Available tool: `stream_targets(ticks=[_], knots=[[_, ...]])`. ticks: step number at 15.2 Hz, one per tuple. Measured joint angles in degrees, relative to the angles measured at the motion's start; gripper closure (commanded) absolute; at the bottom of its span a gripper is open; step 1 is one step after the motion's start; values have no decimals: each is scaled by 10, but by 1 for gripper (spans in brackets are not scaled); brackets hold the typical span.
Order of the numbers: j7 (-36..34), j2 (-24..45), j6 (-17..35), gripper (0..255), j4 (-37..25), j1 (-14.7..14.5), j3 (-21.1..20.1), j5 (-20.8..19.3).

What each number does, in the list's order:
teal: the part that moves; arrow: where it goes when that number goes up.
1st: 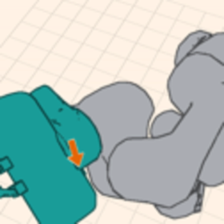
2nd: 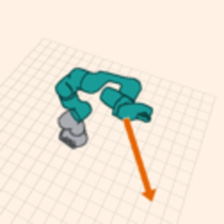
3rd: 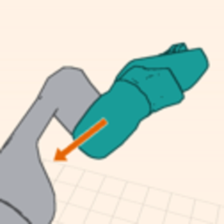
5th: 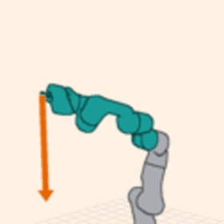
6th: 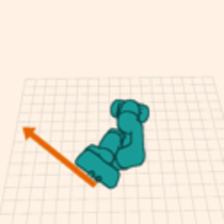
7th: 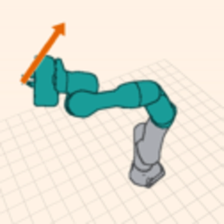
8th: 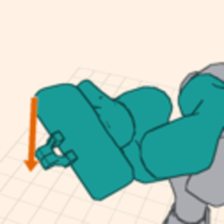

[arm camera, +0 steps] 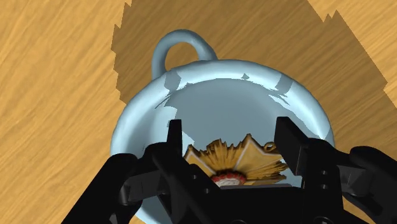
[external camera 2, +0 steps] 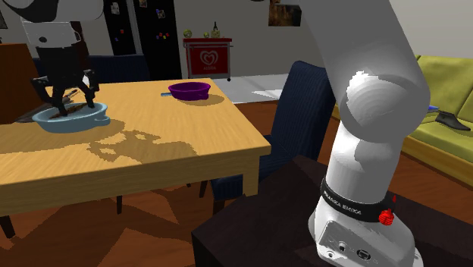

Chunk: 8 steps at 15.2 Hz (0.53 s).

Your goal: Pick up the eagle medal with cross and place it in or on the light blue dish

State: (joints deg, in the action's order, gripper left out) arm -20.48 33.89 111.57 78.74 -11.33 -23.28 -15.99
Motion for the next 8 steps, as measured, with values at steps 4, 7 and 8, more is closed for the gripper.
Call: stream_targets(ticks=[4, 7, 8], knots=[[-1, 0, 3, 255, 3, 0, 0, 0], [-1, 0, 3, 0, 3, 0, 0, 0], [-1, 0, 3, 0, 3, 0, 0, 0]])
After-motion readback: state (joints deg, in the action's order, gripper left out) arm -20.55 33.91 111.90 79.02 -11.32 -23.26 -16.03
